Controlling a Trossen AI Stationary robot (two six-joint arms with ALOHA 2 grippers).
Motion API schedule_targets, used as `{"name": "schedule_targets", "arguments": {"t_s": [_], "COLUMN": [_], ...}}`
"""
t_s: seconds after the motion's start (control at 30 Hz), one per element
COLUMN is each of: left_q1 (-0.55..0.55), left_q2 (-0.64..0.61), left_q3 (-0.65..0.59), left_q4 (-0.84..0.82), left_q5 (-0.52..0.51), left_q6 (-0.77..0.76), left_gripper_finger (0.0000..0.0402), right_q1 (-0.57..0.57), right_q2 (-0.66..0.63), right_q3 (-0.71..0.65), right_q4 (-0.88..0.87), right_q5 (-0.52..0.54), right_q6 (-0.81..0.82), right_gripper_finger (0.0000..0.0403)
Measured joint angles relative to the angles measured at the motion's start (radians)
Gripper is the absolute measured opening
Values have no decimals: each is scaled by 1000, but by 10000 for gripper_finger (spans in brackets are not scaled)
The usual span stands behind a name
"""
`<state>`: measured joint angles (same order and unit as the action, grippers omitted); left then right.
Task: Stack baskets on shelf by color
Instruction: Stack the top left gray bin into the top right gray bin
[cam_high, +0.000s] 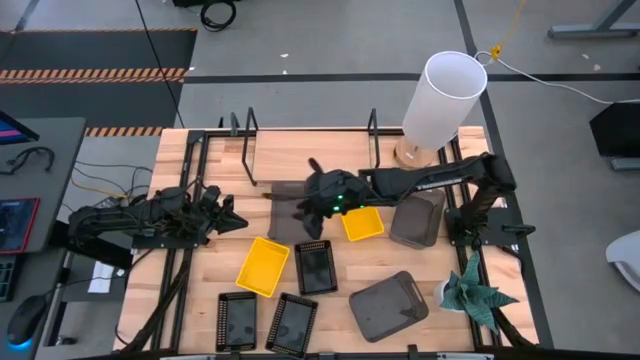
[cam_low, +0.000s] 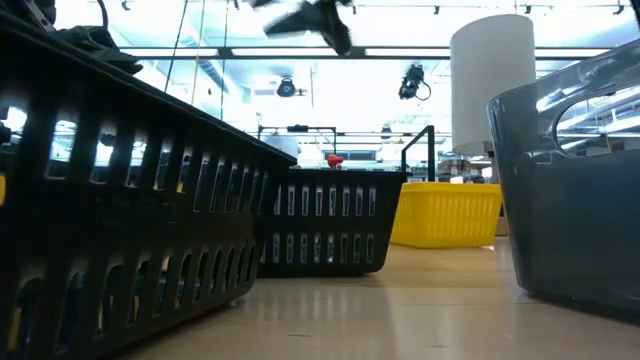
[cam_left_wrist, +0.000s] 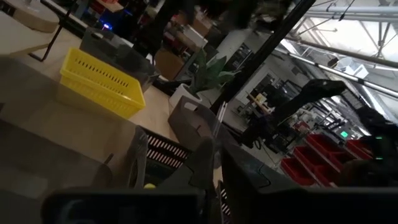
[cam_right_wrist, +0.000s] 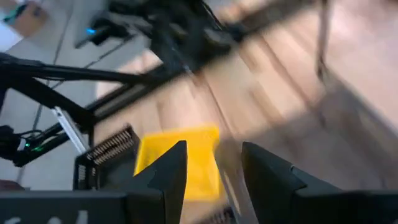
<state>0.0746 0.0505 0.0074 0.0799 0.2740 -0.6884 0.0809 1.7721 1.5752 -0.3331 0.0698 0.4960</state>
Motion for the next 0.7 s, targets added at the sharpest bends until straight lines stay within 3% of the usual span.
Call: {"name": "schedule_targets", "arguments": {"t_s": [0.13, 0.3, 0.7], "left_q1": [0, 0, 0], "left_q2": [11, 15, 21], "left_q3": [0, 0, 0], "left_q4": [1, 2, 3], "left_q5": [0, 0, 0], "left_q6": [0, 0, 0], "left_gripper_finger": [36, 30, 38], "right_q1": [30, 63, 20], "right_q2": [70, 111, 122], "right_q3": [133, 201, 203], "right_q4": [3, 140, 116], "right_q5": [108, 259, 97], "right_q6": [-191, -371, -291], "right_gripper_finger": [157, 157, 157]}}
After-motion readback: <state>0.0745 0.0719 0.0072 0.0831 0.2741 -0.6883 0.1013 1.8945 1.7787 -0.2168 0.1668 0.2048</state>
